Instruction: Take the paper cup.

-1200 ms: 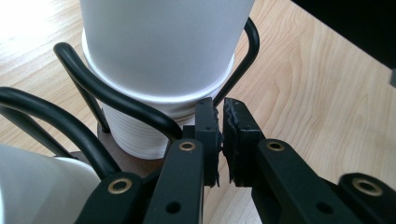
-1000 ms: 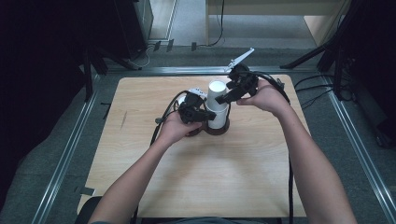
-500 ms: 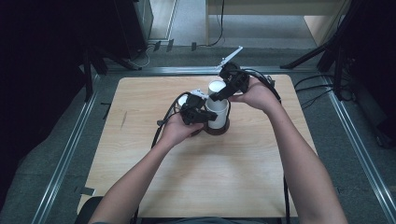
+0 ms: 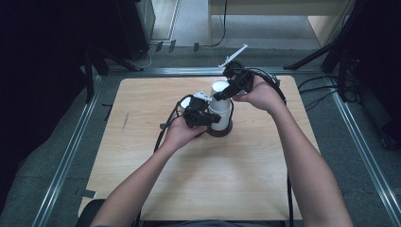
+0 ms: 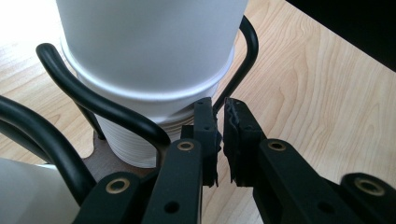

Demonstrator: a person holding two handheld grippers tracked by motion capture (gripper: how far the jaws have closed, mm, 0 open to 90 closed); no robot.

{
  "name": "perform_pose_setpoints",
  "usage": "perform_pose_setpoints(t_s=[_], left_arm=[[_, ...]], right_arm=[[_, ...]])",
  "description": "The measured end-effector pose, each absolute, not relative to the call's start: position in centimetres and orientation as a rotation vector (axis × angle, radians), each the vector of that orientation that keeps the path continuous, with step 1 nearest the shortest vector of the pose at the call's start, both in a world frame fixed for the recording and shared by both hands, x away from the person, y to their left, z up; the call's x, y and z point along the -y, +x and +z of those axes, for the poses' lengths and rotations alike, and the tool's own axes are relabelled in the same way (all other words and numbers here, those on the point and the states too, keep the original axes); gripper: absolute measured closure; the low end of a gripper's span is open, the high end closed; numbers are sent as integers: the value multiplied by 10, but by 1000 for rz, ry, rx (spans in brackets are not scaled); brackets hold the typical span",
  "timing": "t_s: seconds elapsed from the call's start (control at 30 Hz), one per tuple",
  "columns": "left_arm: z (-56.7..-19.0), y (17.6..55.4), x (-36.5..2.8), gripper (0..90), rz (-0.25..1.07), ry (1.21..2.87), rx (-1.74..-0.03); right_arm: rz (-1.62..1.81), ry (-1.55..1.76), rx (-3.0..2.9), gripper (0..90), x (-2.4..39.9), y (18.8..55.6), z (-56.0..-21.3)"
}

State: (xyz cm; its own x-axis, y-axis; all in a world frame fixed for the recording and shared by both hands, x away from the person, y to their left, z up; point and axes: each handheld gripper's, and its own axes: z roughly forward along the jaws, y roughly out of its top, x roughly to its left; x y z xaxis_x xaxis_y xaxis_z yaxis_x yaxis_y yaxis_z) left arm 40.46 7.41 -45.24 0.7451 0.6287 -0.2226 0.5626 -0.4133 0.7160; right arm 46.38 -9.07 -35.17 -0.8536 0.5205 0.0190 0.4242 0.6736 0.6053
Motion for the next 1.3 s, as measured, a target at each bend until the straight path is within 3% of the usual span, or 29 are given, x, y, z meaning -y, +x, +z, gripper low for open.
perform_pose_setpoints(t_s=[0.9, 1.3], left_arm=[[-453, 403, -76, 800, 94, 2118, -880], [-454, 402, -75, 793, 102, 2112, -882]], right_arm=[[1026, 747, -2668, 331, 120, 430, -277], [957, 648, -2725, 330, 142, 396, -289]])
